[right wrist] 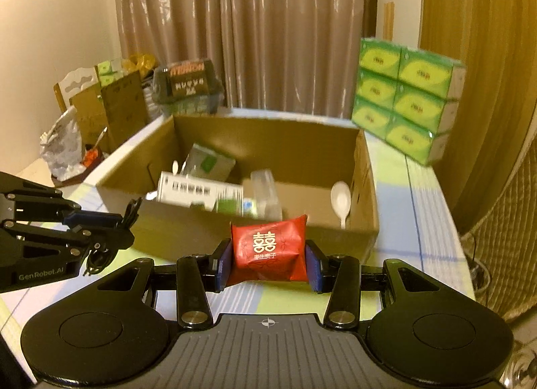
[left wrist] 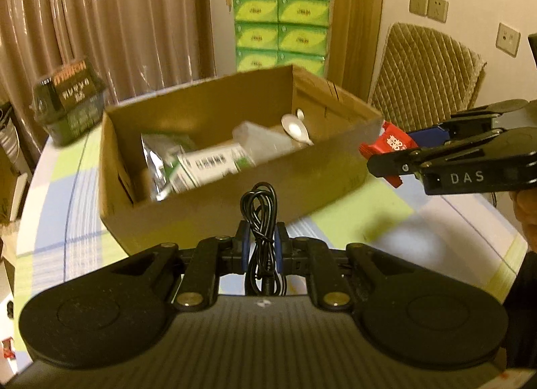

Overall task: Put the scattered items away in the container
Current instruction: 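Lift and carry the cable and red packet over the cardboard box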

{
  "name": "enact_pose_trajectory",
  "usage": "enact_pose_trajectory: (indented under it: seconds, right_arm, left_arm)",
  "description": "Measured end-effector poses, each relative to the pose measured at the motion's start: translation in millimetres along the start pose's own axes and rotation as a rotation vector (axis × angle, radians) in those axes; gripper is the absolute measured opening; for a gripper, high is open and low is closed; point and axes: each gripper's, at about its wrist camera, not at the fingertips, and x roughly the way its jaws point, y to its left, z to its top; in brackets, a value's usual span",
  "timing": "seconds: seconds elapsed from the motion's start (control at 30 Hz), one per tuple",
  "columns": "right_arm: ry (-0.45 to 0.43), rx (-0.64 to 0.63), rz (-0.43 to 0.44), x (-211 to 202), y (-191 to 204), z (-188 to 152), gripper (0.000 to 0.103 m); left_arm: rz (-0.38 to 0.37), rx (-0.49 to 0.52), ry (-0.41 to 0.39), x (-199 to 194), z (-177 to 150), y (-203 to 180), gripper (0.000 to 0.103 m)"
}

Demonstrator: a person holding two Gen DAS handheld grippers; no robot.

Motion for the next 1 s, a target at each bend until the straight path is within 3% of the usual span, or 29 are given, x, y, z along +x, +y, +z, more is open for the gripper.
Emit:
enact_pose_trajectory:
  seconds: [0.5, 1.0]
  right_arm:
    - [-0.039, -0.030, -0.003, 46.5, -17.1, 58.4, 0.042]
    - [-0.007, -0.009, 0.001, 82.7, -29.1, 59.1, 0.042]
  left_arm:
    - [0.021, 0.001, -0.069, 33.8, 72.4, 29.3, 0.011]
    - [0.020, -0.025, -0.038, 78.5, 83.2, 48.2, 0.011]
